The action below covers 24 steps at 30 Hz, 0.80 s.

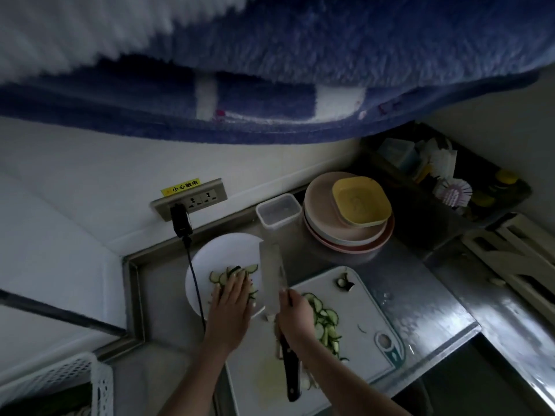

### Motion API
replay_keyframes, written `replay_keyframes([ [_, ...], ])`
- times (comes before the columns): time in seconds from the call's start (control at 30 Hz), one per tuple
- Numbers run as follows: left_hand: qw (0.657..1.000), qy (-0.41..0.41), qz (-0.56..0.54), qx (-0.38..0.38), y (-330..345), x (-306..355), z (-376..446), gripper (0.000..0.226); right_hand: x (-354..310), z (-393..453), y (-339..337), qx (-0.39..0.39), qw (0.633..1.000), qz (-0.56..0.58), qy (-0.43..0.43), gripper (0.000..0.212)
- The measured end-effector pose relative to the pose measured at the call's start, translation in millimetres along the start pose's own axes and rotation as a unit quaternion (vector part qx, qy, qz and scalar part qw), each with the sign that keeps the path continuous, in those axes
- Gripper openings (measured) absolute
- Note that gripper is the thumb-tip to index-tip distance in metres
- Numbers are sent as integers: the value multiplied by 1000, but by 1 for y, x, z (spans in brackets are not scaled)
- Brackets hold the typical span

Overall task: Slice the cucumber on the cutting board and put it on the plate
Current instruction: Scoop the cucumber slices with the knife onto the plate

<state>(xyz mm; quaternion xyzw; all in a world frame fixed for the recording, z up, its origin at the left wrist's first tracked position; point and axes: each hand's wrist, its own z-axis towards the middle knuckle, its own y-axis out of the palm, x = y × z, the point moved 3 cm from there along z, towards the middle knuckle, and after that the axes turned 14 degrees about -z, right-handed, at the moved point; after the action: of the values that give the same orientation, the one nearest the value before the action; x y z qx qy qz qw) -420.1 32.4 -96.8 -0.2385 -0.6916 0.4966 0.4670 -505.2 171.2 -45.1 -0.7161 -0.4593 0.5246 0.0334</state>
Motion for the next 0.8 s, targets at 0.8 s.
replay_keyframes([
  [0.8, 986, 51, -104, -117, 68, 106, 4, 111, 175, -84, -81, 134, 977, -44, 162, 26],
])
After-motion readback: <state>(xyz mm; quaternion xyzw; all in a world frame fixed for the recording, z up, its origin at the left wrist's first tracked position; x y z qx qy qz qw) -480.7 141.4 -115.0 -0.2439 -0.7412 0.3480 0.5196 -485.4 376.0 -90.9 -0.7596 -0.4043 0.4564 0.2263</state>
